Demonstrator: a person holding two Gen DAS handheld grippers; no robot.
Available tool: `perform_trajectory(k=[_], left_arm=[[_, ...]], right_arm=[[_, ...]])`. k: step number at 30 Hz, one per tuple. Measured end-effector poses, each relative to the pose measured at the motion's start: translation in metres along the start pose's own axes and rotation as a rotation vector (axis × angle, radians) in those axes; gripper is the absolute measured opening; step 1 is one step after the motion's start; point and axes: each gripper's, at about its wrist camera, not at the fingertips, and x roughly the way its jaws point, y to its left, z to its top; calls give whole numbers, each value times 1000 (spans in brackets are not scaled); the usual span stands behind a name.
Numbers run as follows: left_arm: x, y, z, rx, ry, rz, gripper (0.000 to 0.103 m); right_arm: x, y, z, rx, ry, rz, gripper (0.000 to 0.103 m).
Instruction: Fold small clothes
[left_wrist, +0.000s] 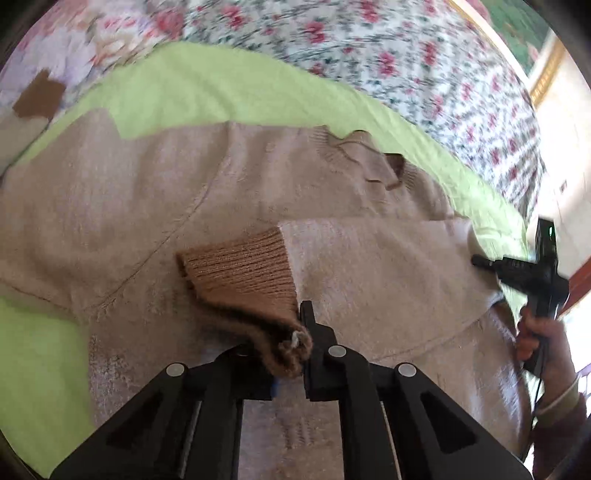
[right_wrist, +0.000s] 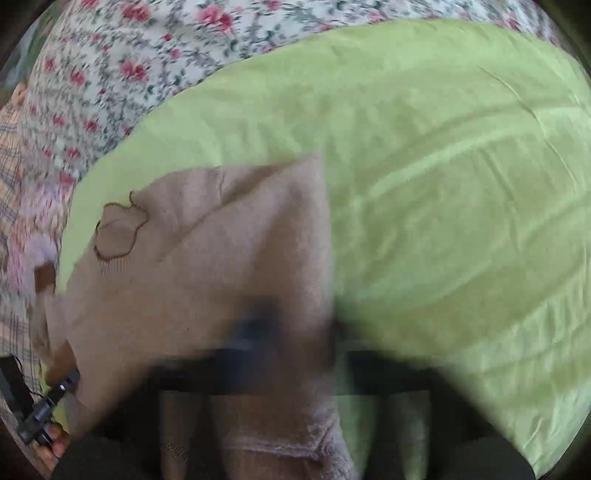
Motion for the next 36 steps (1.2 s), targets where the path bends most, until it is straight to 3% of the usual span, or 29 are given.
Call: perform_trajectory(k=[2, 5, 8, 11, 12, 14, 15, 17, 22, 27, 31, 33, 36], left_arm=[[-2, -7, 0, 32, -12, 9, 7], [9, -9, -3, 44, 20, 43, 8], [5, -1, -5, 11, 29, 17, 15], [-6, 5, -9, -1, 13, 33, 19], [-7, 7, -11, -8, 15, 32, 19], [-7, 8, -14, -9, 20, 45, 21], [-7, 7, -14, -7, 21, 53, 21], [-10, 7, -15, 1, 21, 66, 21], [-47, 22, -23, 15, -3, 90, 23], [-94, 65, -7, -24, -96, 193, 54], [-123, 121, 28, -103, -166, 306, 62], [-133, 150, 45, -141, -198, 357, 73], [-133, 186, 66, -204, -204, 382, 77]], right_arm=[[-12, -3, 1, -22, -49, -82, 8], [-4, -17, -3, -14, -20, -201, 1], [-20, -24, -13, 58, -35, -112, 2], [-46, -1, -28, 18, -77, -14, 3], [-50, 9, -35, -3, -76, 35, 8], [-41, 26, -48, -31, -19, 134, 36], [-32, 28, -53, -27, 13, 133, 59], [-25, 28, -59, -19, 23, 76, 59], [-51, 41, -66, -25, -36, 71, 59], [-75, 67, -86, -63, -57, 159, 59], [-76, 84, -105, -83, -25, 211, 59], [-76, 90, -115, -97, -5, 227, 59], [-71, 100, -127, -117, 31, 240, 59]])
